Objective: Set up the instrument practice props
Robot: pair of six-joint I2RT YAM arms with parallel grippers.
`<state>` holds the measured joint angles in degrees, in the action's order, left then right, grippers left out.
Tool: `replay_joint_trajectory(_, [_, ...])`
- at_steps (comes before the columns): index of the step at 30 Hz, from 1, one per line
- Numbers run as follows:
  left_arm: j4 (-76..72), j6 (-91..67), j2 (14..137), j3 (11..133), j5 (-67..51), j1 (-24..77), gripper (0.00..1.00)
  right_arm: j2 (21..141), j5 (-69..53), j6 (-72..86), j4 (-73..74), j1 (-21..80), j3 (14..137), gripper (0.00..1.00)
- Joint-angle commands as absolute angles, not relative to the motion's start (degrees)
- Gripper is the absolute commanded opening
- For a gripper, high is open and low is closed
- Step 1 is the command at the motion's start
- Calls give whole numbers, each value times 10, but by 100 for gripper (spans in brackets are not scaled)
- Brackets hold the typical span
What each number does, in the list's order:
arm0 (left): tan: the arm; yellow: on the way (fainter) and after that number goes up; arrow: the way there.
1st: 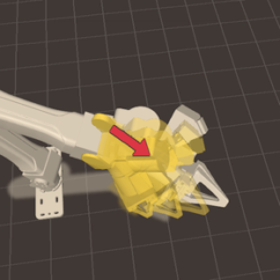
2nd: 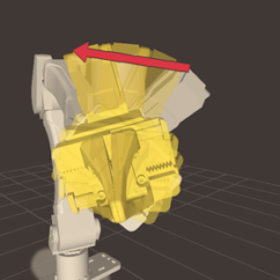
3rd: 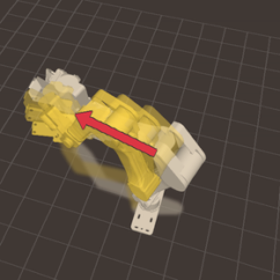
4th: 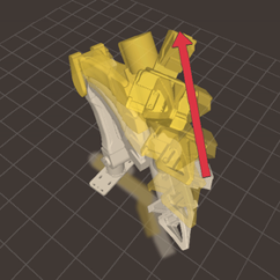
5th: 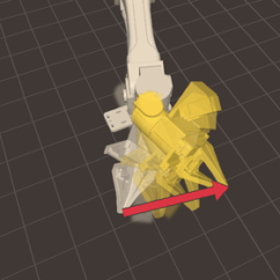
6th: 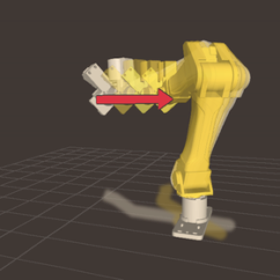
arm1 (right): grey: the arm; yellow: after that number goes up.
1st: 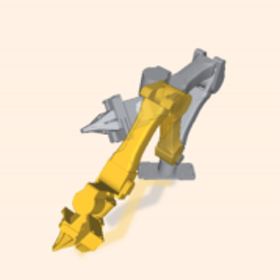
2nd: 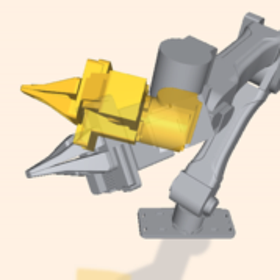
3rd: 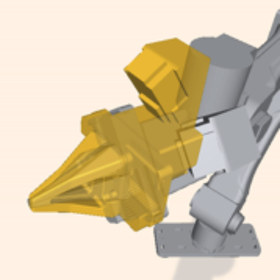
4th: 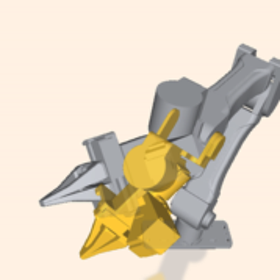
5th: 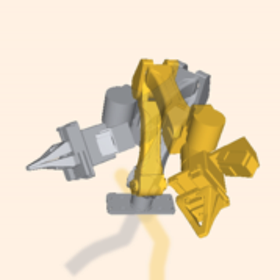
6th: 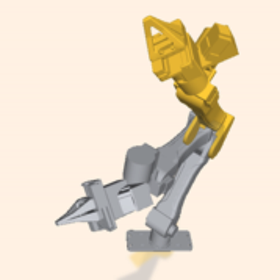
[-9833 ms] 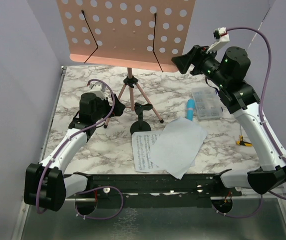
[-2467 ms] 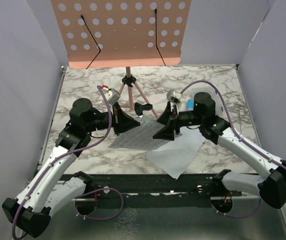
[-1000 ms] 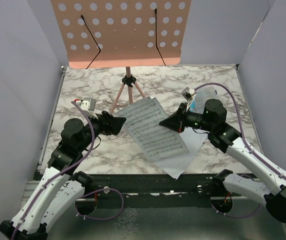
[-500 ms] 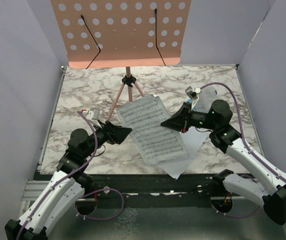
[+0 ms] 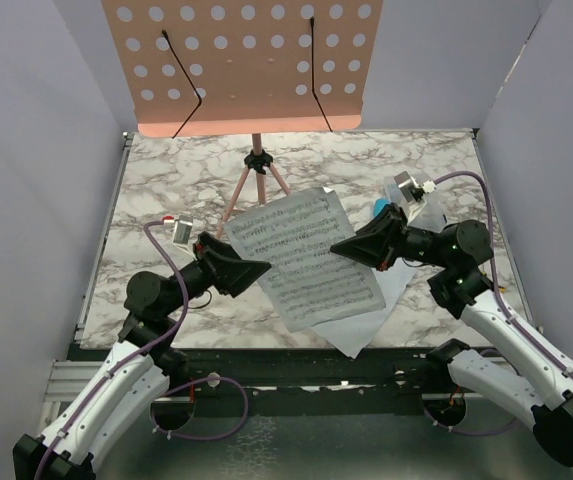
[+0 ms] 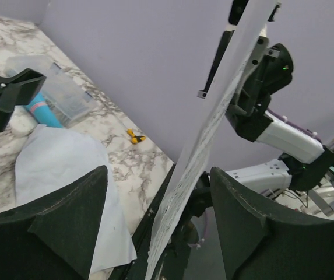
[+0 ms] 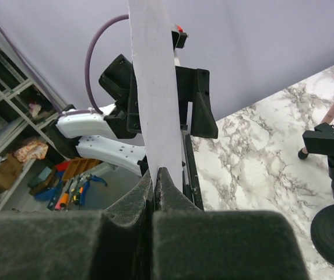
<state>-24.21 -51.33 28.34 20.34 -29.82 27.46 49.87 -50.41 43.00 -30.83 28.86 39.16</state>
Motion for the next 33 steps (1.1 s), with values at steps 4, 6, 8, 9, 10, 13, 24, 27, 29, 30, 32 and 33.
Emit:
replay_joint_trajectory(4, [-317,-542,276,216,-369,277,69,516,-496,516,-435,287,370,0])
replay_joint_trajectory(6, [-323,-545,274,222,-372,278,68,519,-489,527,-450,287,367,0])
replay_joint_trajectory(8, [-326,-546,273,227,-372,279,66,520,-481,538,-465,287,362,0])
replay_joint_trajectory(9, [-326,-547,275,228,-370,279,64,521,-477,542,-469,287,359,0])
replay_joint_trajectory(10, [-327,-547,277,230,-370,279,62,521,-473,544,-472,287,357,1])
replay_joint_trajectory(13, [-329,-546,285,232,-368,279,59,519,-460,545,-470,287,354,1])
replay_joint_trajectory(24, [-359,-553,302,228,-359,293,57,476,-351,600,-562,287,300,1])
replay_joint_trajectory(27, [-374,-555,315,234,-361,304,55,477,-341,611,-590,287,290,1])
replay_joint_trajectory(29, [-382,-554,325,239,-358,312,55,479,-337,617,-608,287,285,1])
replay_joint_trajectory(30, [-387,-555,329,240,-356,317,55,480,-334,620,-617,287,284,1])
replay_joint_trajectory(32, [-401,-556,337,243,-352,328,54,483,-336,622,-619,287,287,1])
replay_joint_trajectory(33, [-408,-556,342,245,-348,333,54,485,-340,622,-619,286,288,1])
